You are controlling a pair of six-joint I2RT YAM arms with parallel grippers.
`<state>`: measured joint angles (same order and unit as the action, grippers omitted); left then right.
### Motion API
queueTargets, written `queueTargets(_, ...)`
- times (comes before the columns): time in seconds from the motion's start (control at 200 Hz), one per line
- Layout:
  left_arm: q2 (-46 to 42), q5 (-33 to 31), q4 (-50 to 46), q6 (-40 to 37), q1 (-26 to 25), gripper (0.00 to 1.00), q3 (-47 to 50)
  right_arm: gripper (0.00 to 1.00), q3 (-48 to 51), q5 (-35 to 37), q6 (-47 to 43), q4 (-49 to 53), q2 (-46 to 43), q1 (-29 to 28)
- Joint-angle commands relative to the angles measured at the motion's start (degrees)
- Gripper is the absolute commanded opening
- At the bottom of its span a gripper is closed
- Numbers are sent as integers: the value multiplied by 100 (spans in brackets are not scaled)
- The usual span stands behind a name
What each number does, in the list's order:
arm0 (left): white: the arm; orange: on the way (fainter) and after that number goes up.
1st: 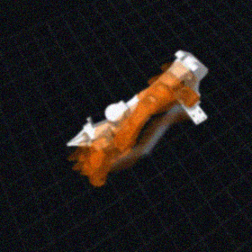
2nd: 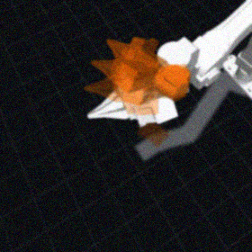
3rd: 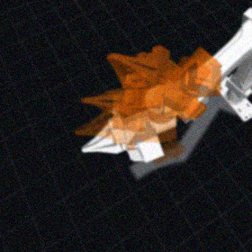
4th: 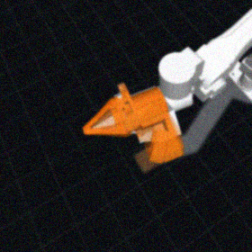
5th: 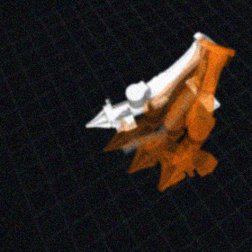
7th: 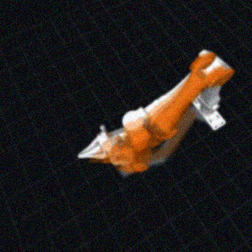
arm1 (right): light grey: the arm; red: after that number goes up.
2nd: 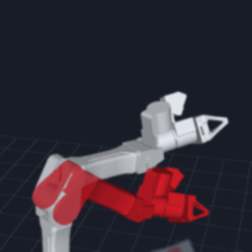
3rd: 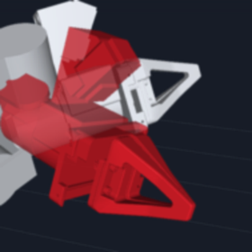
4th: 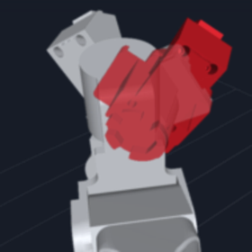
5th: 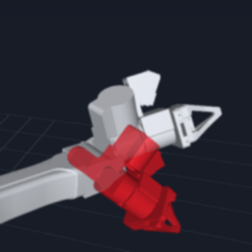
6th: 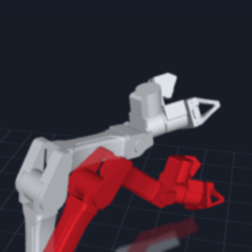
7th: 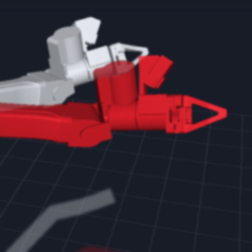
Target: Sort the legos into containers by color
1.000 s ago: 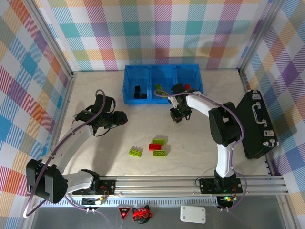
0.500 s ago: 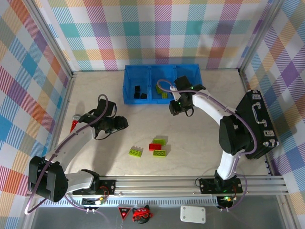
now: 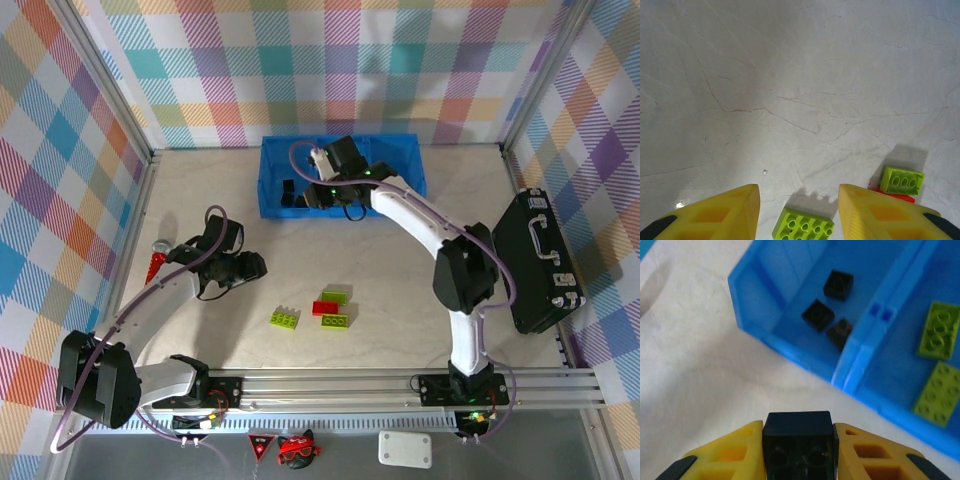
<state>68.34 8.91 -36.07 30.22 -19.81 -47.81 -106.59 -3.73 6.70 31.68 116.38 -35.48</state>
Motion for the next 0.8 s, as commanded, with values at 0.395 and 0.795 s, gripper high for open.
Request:
queueTargets(0.395,-296,-109,-308,3,-75,45,98,33,-2572,780,-904,-403,2180,-337)
queueTargets(0.795,-456,-109,-304,67,-75,46,354,39,-3475,1344,-1610,-465,3171,-542)
